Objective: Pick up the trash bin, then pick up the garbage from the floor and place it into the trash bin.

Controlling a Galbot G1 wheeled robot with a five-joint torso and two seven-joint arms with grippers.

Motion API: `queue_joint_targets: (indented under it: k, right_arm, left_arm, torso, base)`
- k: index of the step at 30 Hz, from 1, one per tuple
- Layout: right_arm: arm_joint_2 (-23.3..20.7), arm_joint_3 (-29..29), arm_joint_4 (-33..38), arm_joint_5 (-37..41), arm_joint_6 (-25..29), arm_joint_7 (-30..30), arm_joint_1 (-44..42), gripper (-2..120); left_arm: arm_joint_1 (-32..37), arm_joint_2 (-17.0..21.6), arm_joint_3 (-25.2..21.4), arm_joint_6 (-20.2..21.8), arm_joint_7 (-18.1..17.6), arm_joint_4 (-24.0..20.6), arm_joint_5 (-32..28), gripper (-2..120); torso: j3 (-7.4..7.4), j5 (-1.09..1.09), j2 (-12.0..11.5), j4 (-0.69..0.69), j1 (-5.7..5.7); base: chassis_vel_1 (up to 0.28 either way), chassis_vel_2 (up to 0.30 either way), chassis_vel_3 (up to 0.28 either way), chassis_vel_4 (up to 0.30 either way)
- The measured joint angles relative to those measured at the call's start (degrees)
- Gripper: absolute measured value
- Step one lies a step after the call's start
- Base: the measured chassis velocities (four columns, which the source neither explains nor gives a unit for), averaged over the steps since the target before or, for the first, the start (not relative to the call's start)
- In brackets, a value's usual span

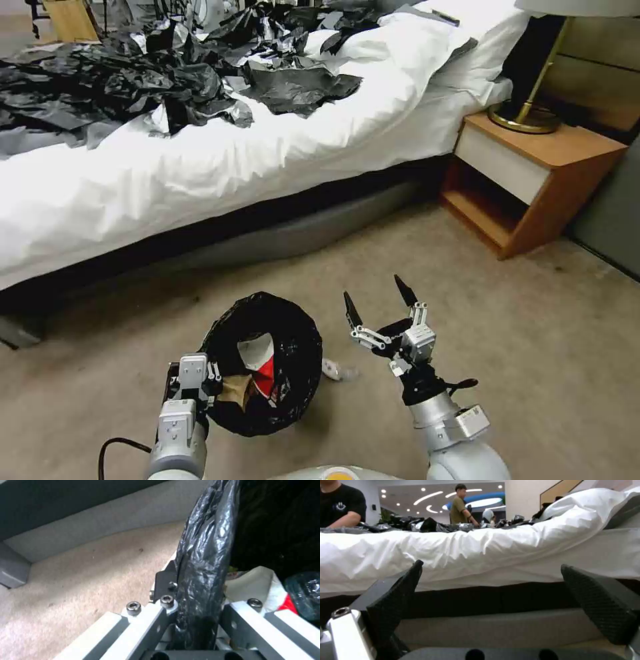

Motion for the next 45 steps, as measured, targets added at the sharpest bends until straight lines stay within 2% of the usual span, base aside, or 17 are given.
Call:
queue_joint_targets:
  k: [12, 19, 20, 23, 24, 27, 28, 31, 35, 39, 45]
  right_arm:
    - [-1.9, 1.7, -2.8, -0.8, 0.5, -1.8, 2.7, 100]
    - [-9.8, -2.6, -12.4, -0.8, -6.0, -5.0, 10.6, 100]
    - [-9.8, -2.6, -12.4, -0.8, -6.0, -5.0, 10.6, 100]
    - [-11.6, -5.8, -21.1, -1.7, -7.3, -9.1, 16.6, 100]
    - [-11.6, -5.8, -21.1, -1.7, -7.3, -9.1, 16.6, 100]
    - [-11.3, -9.1, -30.8, -3.8, -7.3, -12.9, 22.3, 100]
    - [-11.3, -9.1, -30.8, -3.8, -7.3, -12.9, 22.3, 100]
    - [-10.3, -12.2, -38.9, -6.4, -6.2, -16.2, 27.0, 100]
    - [-9.8, -14.2, -43.1, -7.4, -5.3, -18.3, 29.1, 100]
    - [-8.4, -16.5, -50.6, -10.8, -2.6, -21.9, 32.8, 100]
    - [-6.6, -17.6, -55.9, -12.2, -1.1, -23.7, 34.3, 100]
  left_arm:
    - [-0.3, 0.2, -0.7, 0.2, 0.0, -0.1, -0.6, 2]
    - [-1.0, 0.1, -2.1, 0.9, 0.0, -0.6, -1.6, 2]
    - [-1.0, 0.1, -2.1, 0.9, 0.0, -0.6, -1.6, 2]
    - [-1.2, -0.1, -2.7, 1.2, 0.0, -0.6, -1.8, 2]
    - [-1.2, -0.1, -2.7, 1.2, 0.0, -0.6, -1.8, 2]
    - [-1.3, -0.4, -2.9, 1.4, 0.0, -0.4, -1.8, 2]
    - [-1.3, -0.4, -2.9, 1.4, 0.0, -0.4, -1.8, 2]
    - [-1.5, -0.5, -3.3, 1.5, 0.0, -0.1, -1.9, 2]
    - [-1.7, -0.4, -3.4, 1.7, 0.0, 0.2, -1.9, 2]
    - [-2.0, -0.5, -3.1, 1.8, 0.0, 0.6, -1.9, 2]
    - [-1.9, -0.8, -2.6, 1.8, 0.0, 0.8, -1.5, 2]
  torso:
    - [0.02, 0.04, 0.0, 0.0, 0.02]
    - [0.02, 0.04, 0.0, 0.0, 0.01]
    - [0.02, 0.04, 0.0, 0.0, 0.01]
    - [0.02, 0.04, 0.0, 0.0, 0.02]
    - [0.02, 0.04, 0.0, 0.0, 0.02]
    - [0.02, 0.04, 0.0, 0.0, 0.01]
    - [0.02, 0.04, 0.0, 0.0, 0.01]
    - [0.02, 0.04, 0.0, 0.01, 0.02]
    - [0.02, 0.04, 0.0, 0.01, 0.02]
    - [0.02, 0.03, 0.0, 0.01, 0.02]
    - [0.02, 0.02, 0.0, -0.01, 0.02]
  base:
    - [-0.015, 0.012, 0.012, -0.007]
    - [0.0, 0.0, 0.0, 0.0]
    - [0.0, 0.0, 0.0, 0.0]
    - [0.0, 0.0, 0.0, 0.0]
    - [0.0, 0.0, 0.0, 0.0]
    - [0.0, 0.0, 0.0, 0.0]
    - [0.0, 0.0, 0.0, 0.0]
    - [0.0, 0.0, 0.0, 0.0]
    - [0.0, 0.0, 0.0, 0.0]
    - [0.0, 0.0, 0.0, 0.0]
    - [0.0, 0.0, 0.0, 0.0]
